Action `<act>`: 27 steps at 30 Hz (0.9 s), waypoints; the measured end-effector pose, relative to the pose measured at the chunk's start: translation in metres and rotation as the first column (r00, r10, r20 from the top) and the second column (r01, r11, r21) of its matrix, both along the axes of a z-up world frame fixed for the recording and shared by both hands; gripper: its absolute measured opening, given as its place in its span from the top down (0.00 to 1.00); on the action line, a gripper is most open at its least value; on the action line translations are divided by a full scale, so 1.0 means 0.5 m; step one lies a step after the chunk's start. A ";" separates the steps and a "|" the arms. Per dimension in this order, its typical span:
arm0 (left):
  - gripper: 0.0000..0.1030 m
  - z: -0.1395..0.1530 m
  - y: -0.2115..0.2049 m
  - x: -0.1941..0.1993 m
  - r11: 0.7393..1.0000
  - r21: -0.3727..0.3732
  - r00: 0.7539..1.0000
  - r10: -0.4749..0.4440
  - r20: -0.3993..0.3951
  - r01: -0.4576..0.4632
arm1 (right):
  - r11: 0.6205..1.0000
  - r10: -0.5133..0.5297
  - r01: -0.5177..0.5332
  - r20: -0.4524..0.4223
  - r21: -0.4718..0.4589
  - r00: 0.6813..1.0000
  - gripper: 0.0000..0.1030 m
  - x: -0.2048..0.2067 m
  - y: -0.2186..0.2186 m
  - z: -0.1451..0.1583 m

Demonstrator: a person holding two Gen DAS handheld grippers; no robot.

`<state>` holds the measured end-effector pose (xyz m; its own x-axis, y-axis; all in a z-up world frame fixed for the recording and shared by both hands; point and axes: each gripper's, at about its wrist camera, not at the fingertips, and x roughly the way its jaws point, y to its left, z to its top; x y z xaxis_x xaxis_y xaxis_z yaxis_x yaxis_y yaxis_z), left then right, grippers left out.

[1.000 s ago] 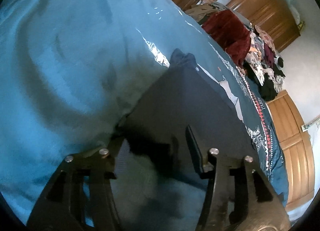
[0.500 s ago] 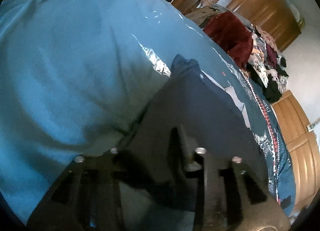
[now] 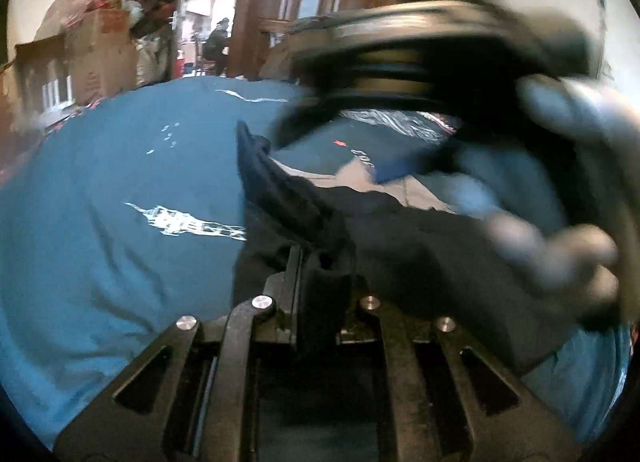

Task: Fold large clothes
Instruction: 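Grasp the shirt edge with the right gripper while the left gripper holds its side, then lift the held shirt and fold it over onto itself with both grippers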

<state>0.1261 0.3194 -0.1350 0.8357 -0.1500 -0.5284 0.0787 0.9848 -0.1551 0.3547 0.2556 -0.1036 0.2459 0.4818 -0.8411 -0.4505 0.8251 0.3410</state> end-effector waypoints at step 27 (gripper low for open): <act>0.94 0.022 -0.105 0.010 0.990 0.035 0.991 -0.134 -0.012 0.135 | 0.977 0.177 -0.151 -0.183 0.151 0.967 0.67 0.016 0.017 -0.096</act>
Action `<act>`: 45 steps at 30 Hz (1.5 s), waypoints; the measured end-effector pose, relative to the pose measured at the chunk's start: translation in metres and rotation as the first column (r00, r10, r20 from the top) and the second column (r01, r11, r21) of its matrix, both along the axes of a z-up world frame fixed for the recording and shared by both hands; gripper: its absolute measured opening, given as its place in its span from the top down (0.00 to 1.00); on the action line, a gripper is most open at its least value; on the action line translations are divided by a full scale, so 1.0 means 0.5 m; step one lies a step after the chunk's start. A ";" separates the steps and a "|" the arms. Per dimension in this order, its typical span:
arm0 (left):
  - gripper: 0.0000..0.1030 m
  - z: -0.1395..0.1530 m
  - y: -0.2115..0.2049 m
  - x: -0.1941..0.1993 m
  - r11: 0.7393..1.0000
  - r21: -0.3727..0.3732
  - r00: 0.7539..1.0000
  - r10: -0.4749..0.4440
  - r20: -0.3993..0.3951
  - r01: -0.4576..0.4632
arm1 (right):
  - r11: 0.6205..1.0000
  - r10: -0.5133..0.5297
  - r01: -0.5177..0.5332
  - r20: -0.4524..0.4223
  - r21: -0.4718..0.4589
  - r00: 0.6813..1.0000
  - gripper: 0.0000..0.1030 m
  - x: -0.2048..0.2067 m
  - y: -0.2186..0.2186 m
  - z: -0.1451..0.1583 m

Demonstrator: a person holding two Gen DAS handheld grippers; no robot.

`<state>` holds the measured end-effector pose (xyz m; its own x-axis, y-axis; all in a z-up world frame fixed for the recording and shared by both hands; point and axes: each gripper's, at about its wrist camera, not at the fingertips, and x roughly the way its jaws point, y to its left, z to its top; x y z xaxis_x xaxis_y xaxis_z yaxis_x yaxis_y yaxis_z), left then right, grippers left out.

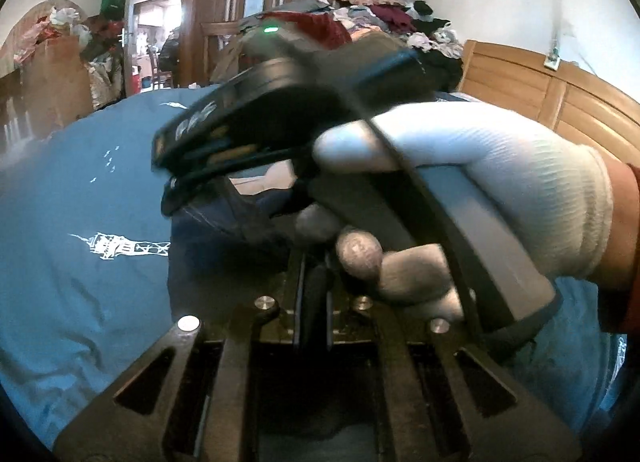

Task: Fold large clothes
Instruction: 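Lift the held shirt and fold it over onto itself with both grippers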

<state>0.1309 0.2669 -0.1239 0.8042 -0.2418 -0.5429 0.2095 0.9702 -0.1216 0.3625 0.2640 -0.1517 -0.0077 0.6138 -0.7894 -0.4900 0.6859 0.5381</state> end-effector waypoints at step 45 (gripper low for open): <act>0.65 -0.002 -0.137 -0.057 0.972 -0.063 0.961 -0.235 -0.144 0.228 | 0.858 -0.506 0.510 -0.071 0.059 0.860 0.52 -0.268 -0.809 -0.098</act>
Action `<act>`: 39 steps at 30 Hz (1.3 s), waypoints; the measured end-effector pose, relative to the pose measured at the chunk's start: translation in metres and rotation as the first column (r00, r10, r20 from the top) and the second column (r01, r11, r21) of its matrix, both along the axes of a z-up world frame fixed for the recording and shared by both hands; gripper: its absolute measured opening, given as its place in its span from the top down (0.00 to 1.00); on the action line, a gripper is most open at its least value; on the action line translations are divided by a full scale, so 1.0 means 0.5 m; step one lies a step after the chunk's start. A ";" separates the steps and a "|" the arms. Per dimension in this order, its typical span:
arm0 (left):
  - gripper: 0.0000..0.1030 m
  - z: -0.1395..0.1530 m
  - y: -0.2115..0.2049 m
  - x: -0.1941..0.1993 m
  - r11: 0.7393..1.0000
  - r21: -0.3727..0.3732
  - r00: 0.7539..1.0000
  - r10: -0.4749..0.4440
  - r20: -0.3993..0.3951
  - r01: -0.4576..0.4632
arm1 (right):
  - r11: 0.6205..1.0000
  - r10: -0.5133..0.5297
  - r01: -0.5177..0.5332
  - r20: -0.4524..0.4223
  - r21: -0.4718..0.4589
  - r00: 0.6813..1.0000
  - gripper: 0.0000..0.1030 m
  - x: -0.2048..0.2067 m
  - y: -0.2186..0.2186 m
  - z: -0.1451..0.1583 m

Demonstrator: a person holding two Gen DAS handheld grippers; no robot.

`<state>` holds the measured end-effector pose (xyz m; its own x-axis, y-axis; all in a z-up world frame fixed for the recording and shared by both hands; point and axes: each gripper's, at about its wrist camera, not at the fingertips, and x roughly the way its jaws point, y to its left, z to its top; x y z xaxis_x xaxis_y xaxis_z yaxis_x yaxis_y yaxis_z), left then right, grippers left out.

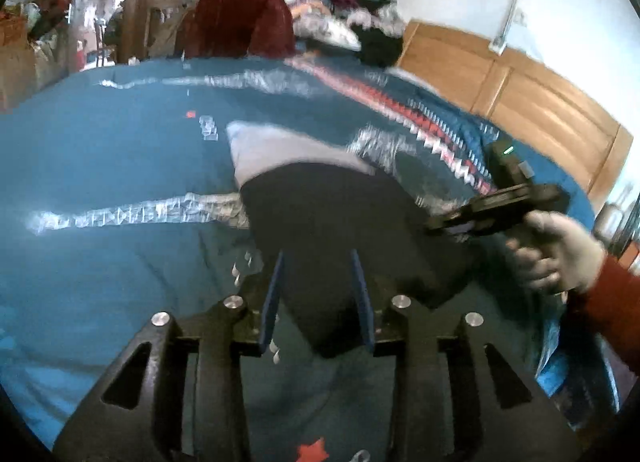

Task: Fold large clothes
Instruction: 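Lift the held shirt and fold it over onto itself with both grippers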

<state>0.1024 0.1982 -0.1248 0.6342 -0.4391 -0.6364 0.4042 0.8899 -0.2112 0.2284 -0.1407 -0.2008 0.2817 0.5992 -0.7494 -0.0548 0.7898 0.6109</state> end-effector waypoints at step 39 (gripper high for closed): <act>0.73 0.003 -0.018 0.058 0.990 0.140 0.993 -0.041 0.112 0.025 | 0.986 -0.057 0.064 0.049 -0.152 0.997 0.77 -0.112 0.034 -0.003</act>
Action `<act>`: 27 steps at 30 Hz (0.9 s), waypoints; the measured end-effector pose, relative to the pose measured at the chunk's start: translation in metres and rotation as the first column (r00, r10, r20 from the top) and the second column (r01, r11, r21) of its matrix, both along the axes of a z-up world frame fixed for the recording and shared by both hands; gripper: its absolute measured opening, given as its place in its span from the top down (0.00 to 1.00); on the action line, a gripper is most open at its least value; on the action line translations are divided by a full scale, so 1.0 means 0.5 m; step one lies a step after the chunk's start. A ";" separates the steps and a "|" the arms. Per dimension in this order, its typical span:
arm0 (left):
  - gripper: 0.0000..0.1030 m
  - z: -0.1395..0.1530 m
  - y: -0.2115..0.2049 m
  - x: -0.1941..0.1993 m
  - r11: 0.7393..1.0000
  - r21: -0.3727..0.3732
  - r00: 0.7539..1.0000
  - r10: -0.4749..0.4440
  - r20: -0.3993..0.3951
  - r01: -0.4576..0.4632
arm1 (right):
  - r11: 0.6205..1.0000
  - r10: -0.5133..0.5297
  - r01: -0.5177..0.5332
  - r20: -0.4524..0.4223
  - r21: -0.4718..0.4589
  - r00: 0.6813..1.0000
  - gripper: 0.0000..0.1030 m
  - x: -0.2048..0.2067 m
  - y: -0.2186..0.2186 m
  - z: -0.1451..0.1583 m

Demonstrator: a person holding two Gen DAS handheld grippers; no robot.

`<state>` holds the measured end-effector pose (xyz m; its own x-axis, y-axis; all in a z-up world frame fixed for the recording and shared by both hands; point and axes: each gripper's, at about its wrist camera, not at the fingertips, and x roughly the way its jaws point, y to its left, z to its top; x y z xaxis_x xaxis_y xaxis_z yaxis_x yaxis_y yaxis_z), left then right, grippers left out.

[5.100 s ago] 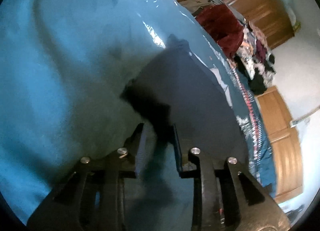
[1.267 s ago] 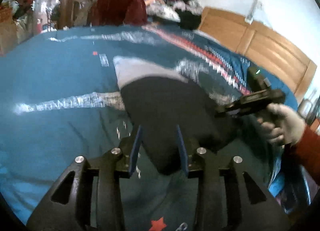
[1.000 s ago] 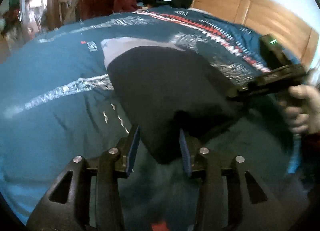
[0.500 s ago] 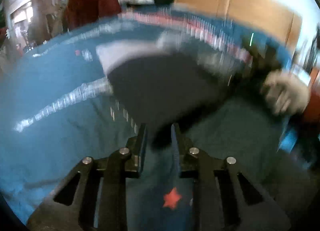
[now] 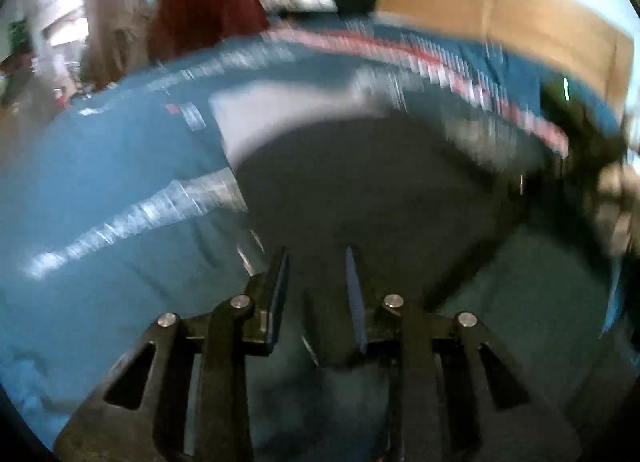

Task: Fold large clothes
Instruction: 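Lift the held shirt and fold it over onto itself with both grippers, then lower the folded shirt onto the bedspread and open both grippers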

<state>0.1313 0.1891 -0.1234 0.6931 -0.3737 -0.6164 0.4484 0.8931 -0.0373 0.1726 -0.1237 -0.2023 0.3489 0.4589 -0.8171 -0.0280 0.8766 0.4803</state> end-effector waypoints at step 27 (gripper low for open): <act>0.63 -0.119 -0.055 0.044 0.980 0.104 0.982 -0.157 -0.104 0.168 | 0.960 0.138 -0.090 0.167 -0.265 0.976 0.75 0.076 0.097 0.049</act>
<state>0.1533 0.1616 -0.1828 0.5648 -0.4016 -0.7210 0.5872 0.8094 0.0091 0.2104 -0.0754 -0.1777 0.4601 0.2896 -0.8393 -0.2007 0.9548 0.2194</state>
